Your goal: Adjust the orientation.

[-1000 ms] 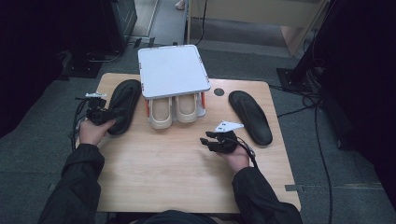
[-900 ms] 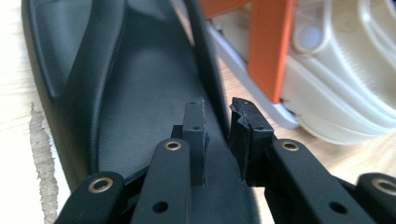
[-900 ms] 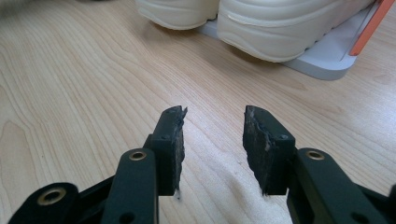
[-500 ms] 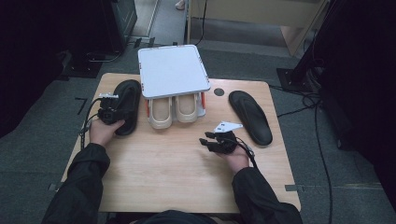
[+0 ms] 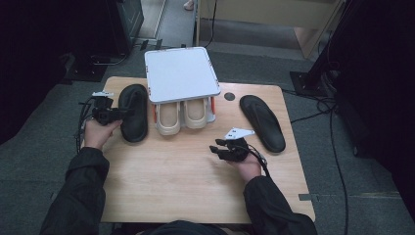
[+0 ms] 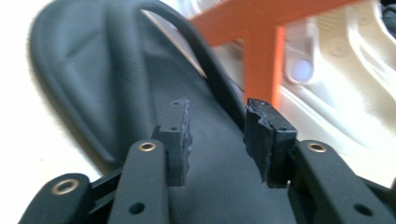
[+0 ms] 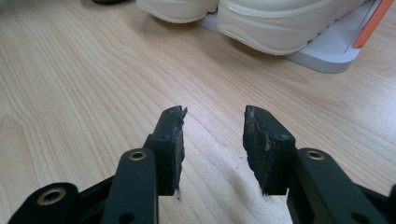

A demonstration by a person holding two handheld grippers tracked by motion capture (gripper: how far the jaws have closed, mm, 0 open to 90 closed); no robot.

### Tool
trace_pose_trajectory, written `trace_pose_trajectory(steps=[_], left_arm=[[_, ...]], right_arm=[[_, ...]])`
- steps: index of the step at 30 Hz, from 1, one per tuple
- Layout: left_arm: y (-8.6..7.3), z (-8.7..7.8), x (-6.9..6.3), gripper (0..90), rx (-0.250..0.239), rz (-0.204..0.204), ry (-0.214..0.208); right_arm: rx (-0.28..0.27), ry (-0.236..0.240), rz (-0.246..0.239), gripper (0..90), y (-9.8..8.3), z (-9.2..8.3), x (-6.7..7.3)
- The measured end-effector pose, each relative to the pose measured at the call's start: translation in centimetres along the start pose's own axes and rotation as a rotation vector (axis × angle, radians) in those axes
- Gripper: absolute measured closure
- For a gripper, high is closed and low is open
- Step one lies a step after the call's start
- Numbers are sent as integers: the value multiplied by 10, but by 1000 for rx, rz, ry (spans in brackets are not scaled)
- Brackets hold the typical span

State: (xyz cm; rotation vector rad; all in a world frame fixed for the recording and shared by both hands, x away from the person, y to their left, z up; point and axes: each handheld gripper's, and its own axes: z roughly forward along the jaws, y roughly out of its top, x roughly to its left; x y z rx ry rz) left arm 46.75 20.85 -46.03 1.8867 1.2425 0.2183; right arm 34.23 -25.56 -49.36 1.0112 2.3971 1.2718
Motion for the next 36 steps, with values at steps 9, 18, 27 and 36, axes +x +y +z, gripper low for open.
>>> trace_pose_trajectory(steps=[9, 18, 27, 36], left_arm=[[1, 10, 23, 493, 5, -30, 52], [-5, 27, 32, 554, 40, -49, 58], [-4, 25, 34, 672, 38, -99, 72], [2, 15, 32, 681, 19, -131, 61]], right_arm=[[9, 4, 2, 582, -2, 1, 1], [9, 4, 1, 581, -3, 2, 0], [7, 1, 2, 582, -2, 2, 0], [-1, 0, -1, 582, -1, 1, 0]])
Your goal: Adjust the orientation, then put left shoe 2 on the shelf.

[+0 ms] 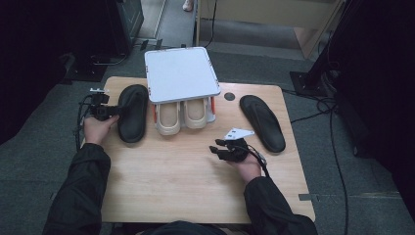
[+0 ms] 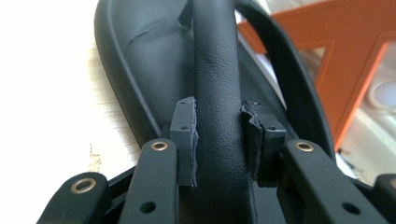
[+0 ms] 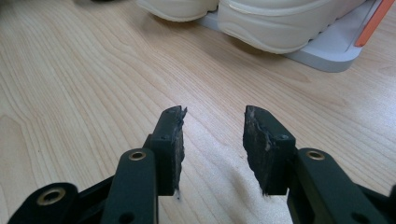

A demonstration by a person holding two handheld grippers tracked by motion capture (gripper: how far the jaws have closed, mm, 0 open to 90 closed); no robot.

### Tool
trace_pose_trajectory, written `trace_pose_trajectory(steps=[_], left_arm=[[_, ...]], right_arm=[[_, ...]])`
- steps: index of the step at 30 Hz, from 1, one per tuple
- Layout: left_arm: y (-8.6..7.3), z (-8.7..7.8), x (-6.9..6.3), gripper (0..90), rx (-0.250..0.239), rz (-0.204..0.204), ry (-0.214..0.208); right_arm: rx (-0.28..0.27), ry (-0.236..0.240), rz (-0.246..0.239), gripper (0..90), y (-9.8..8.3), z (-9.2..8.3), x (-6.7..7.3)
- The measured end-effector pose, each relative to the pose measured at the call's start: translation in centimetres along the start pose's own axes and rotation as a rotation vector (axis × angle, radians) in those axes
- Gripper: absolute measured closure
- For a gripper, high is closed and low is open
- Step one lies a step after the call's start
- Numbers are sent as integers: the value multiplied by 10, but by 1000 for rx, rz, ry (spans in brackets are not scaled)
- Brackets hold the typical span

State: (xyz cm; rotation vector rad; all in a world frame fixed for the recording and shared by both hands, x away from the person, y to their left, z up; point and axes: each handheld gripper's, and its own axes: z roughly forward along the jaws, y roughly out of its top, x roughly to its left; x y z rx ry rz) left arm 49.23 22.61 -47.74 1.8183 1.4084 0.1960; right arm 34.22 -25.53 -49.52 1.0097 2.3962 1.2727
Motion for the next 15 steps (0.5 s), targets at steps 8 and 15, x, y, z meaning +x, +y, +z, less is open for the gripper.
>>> trace_pose_trajectory(steps=[8, 15], left_arm=[[4, -16, -1, 683, -4, -18, -8], [12, -35, -6, 683, -17, -24, -7]], right_arm=[[-4, 5, -2, 582, 1, 0, 0], [-9, 17, 5, 581, 5, 3, 1]])
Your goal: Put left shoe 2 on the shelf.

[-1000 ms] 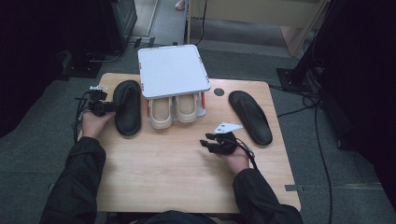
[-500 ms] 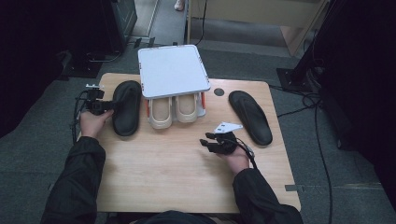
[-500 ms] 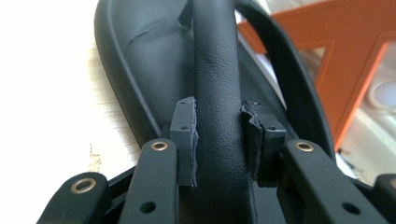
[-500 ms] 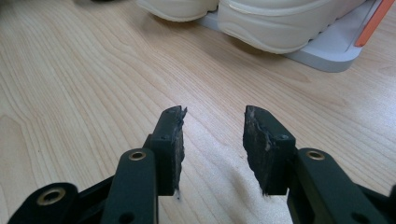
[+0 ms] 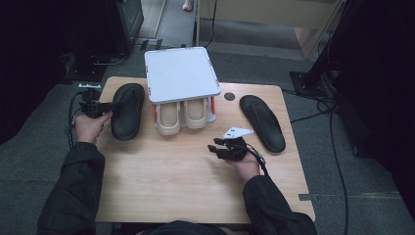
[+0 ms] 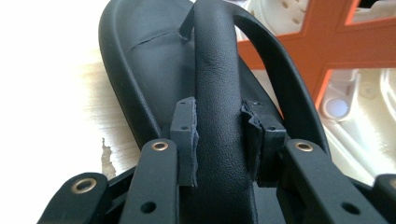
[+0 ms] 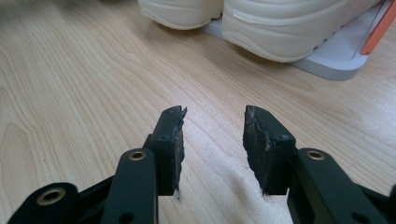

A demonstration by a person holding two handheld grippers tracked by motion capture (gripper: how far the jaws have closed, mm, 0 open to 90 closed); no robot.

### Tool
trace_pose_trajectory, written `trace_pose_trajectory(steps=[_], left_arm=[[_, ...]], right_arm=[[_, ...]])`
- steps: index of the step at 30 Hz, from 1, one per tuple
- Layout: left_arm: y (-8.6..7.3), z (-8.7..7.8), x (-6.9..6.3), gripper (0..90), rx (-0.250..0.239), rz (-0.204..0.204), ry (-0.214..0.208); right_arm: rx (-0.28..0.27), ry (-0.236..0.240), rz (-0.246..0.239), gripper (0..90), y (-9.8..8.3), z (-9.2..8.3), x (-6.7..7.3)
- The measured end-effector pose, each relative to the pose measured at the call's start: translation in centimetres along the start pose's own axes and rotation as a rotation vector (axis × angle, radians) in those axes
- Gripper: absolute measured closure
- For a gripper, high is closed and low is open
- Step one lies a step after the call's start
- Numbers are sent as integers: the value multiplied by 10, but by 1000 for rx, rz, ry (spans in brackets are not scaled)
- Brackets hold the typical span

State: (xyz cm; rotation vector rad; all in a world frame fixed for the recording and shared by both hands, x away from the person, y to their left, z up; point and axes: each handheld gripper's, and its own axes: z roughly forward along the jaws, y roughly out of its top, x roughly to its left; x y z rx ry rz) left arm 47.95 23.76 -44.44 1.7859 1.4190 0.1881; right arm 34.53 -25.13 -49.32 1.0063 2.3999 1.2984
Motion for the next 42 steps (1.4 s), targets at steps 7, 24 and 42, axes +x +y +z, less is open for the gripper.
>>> trace_pose_trajectory(steps=[7, 24, 42], left_arm=[[19, -27, -10, 683, -38, 1, 8], [83, -69, -49, 682, -93, 23, 8], [129, -38, -112, 682, -85, 62, -33]], right_arm=[[-9, 7, -9, 579, 4, 2, -1], [9, 5, -7, 579, 5, 6, -2], [11, -6, -2, 577, 2, 0, -3]])
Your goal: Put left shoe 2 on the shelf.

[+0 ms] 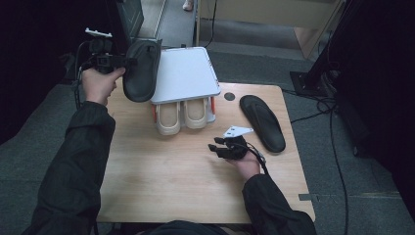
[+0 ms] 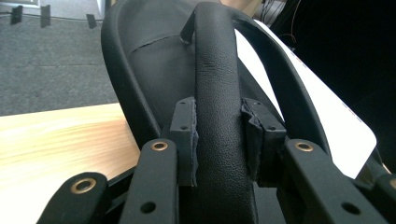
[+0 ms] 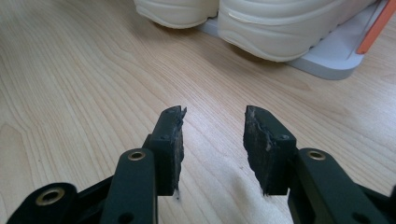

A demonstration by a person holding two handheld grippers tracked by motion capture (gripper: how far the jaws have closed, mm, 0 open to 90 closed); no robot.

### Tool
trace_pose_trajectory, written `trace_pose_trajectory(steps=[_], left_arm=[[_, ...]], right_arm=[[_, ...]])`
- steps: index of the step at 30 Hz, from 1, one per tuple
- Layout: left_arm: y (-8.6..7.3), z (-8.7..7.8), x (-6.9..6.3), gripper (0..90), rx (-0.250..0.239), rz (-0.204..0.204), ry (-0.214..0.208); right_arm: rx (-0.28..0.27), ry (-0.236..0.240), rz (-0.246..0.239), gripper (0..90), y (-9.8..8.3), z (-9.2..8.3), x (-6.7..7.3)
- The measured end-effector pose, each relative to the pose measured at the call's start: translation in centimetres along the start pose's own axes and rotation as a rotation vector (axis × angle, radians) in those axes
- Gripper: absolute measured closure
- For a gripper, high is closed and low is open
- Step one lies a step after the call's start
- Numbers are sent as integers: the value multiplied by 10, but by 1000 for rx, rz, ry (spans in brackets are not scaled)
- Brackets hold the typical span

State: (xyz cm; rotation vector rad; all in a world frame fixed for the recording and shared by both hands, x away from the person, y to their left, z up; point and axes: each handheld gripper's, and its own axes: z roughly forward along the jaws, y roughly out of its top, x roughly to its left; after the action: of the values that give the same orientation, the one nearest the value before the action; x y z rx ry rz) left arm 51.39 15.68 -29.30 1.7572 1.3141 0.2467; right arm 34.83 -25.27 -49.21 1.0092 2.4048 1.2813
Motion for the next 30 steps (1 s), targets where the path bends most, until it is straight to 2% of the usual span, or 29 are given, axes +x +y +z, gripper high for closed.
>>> trace_pose_trajectory(steps=[5, 10, 16, 22, 28, 30], left_arm=[[1, 18, -10, 682, 20, 9, -7], [1, 33, -18, 681, 16, -3, -21], [-2, 49, -25, 681, 41, 15, -20], [-4, 60, -29, 679, 51, 21, -41], [-6, 64, -30, 668, 72, 41, -36], [-7, 65, -30, 633, 75, 57, -29]], right_arm=[[3, -9, 2, 578, -2, -3, -1], [10, -17, 0, 578, -5, -3, -1], [-5, -29, 10, 577, -8, -9, 0], [-8, -40, 24, 575, -10, -13, -2], [-17, -44, 44, 552, -10, -16, -5], [-19, -50, 57, 546, -10, -17, -7]])
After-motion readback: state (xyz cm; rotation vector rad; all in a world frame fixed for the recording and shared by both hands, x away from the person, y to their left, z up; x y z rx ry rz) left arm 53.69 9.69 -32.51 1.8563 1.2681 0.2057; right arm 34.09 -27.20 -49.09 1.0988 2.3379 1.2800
